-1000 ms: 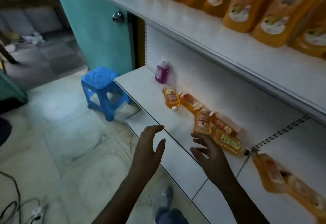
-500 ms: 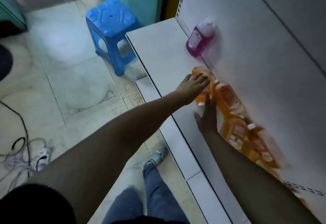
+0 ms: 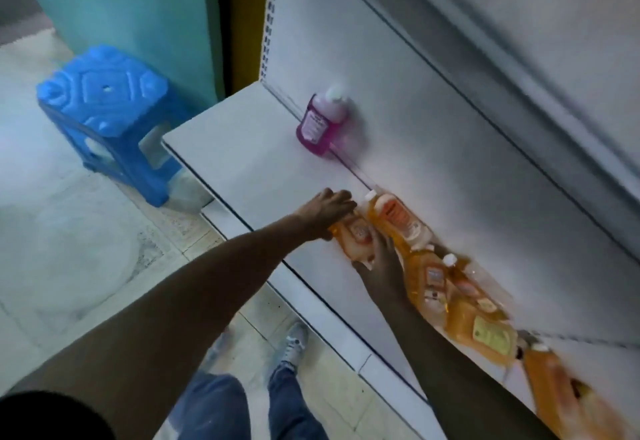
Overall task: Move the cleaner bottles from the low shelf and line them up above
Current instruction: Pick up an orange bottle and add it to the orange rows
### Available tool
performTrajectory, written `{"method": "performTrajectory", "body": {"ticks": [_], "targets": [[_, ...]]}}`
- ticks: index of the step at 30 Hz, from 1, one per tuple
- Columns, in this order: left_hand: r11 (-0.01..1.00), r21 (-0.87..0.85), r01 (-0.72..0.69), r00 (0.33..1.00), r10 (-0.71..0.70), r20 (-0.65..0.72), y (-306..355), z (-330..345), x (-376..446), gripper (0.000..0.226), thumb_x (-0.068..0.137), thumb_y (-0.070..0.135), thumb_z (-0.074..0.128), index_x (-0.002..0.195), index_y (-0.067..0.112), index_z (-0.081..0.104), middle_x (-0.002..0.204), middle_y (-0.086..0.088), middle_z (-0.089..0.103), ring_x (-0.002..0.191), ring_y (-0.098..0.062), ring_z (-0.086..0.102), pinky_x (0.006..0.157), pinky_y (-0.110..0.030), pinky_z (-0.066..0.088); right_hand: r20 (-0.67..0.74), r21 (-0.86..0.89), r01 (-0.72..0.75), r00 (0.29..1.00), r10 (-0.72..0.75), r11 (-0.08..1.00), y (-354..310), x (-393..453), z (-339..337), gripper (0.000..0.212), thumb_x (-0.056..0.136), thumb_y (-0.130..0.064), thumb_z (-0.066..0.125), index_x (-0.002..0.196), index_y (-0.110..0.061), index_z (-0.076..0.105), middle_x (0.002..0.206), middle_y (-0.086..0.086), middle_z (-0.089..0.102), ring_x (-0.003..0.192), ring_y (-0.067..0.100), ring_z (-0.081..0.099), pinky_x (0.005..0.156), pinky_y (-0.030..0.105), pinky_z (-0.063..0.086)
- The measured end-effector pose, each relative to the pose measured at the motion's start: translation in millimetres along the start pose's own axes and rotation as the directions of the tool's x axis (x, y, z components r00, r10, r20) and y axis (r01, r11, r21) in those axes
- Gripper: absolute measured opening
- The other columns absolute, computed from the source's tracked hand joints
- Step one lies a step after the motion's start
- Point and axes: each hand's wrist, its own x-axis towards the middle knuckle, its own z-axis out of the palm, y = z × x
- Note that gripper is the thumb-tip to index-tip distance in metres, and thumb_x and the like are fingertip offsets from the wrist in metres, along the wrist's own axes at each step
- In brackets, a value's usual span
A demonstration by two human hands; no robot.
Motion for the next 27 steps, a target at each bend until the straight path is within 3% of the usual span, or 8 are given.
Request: {"method": "performTrajectory", "body": {"ticks": [4,7,9,13,17,20,22,27], "targets": [[0.915,-0.391,-0.097,0.993,0.115,0.025,15.3,9.0,-48.0,0.077,0.07,0.032,0.079,0.137,0.016,0.045,0.136,-0.014,0.045,0.116,-0.029,0.047,0.096,-0.042,0.046,-0.002,0.15,-0.047,0.999,0.048,0.988,-33.4,-65.7,-50.0,0.066,0.079,-0.03,0.077,0.137,-0.025,0.046,0.138,-0.009,0.05,0.121,0.006,0.049,0.098,0.026,0.047],[0.807,-0.581,-0.104,0.973,0.203,0.109,44.7,-8.0,-70.2,0.07,0.071,0.031,0.083,0.131,0.012,0.052,0.126,-0.011,0.058,0.108,-0.017,0.057,0.089,-0.025,0.051,-0.115,0.24,-0.195,0.967,0.228,0.951,-67.9,-115.1,-90.2,0.063,0.078,-0.035,0.077,0.13,-0.045,0.043,0.118,-0.03,0.048,0.102,-0.004,0.048,0.085,0.006,0.039],[0.755,-0.651,-0.082,0.946,0.265,0.188,69.1,-30.4,-77.6,0.063,0.073,0.033,0.083,0.128,0.018,0.055,0.121,-0.003,0.064,0.103,-0.01,0.061,0.083,-0.015,0.05,-0.211,0.347,-0.265,0.913,0.35,0.9,-90.1,-139.6,-109.5,0.062,0.08,-0.039,0.073,0.132,-0.048,0.041,0.123,-0.033,0.048,0.114,-0.004,0.049,0.089,0.002,0.036],[0.566,-0.822,0.058,0.847,0.409,0.341,119.9,-83.6,-90.0,0.046,0.083,0.04,0.069,0.122,0.018,0.061,0.114,0.002,0.07,0.102,-0.012,0.067,0.092,-0.032,0.054,-0.306,0.506,-0.196,0.87,0.388,0.84,-139.9,-175.2,-150.4,0.082,0.086,-0.036,0.066,0.147,-0.05,0.014,0.15,-0.022,0.032,0.131,0.003,0.045,0.102,0.019,0.045],[0.491,-0.861,0.134,0.744,0.524,0.414,173.0,-123.9,-111.4,0.02,0.097,0.028,0.053,0.115,0.022,0.06,0.117,-0.002,0.068,0.1,-0.004,0.067,0.086,-0.021,0.053,-0.404,0.45,-0.199,0.824,0.397,0.871,-170.9,-211.2,-191.6,0.088,0.082,-0.036,0.071,0.148,-0.046,0.014,0.155,-0.02,0.019,0.142,0.004,0.026,0.106,0.028,0.042],[0.472,-0.869,0.149,0.707,0.564,0.427,207.2,-138.1,-130.5,0.026,0.092,0.049,0.052,0.111,0.033,0.059,0.117,0.009,0.068,0.104,-0.005,0.066,0.091,-0.023,0.052,-0.451,0.398,-0.243,0.788,0.419,0.885,-181.2,-241.9,-208.8,0.088,0.078,-0.036,0.076,0.146,-0.044,0.022,0.155,-0.018,0.011,0.142,-0.003,0.018,0.099,0.019,0.046],[0.48,-0.869,0.116,0.683,0.597,0.421,229.2,-144.4,-141.7,0.039,0.081,0.058,0.051,0.111,0.035,0.061,0.113,0.013,0.071,0.109,-0.005,0.064,0.094,-0.024,0.051,-0.484,0.432,-0.247,0.748,0.454,0.867,-185.6,-265.3,-216.9,0.087,0.075,-0.038,0.077,0.144,-0.047,0.024,0.153,-0.021,0.013,0.139,-0.007,0.022,0.093,0.014,0.048],[0.478,-0.876,0.058,0.655,0.645,0.395,286.2,-154.7,-167.1,0.017,0.093,0.052,0.049,0.098,0.041,0.062,0.097,0.025,0.071,0.095,0.014,0.063,0.08,-0.008,0.047,-0.499,0.557,-0.233,0.673,0.546,0.797,-182.9,-321.2,-234.7,0.093,0.073,-0.032,0.081,0.141,-0.056,0.022,0.145,-0.033,0.021,0.127,-0.007,0.041,0.085,0.02,0.055]]}}
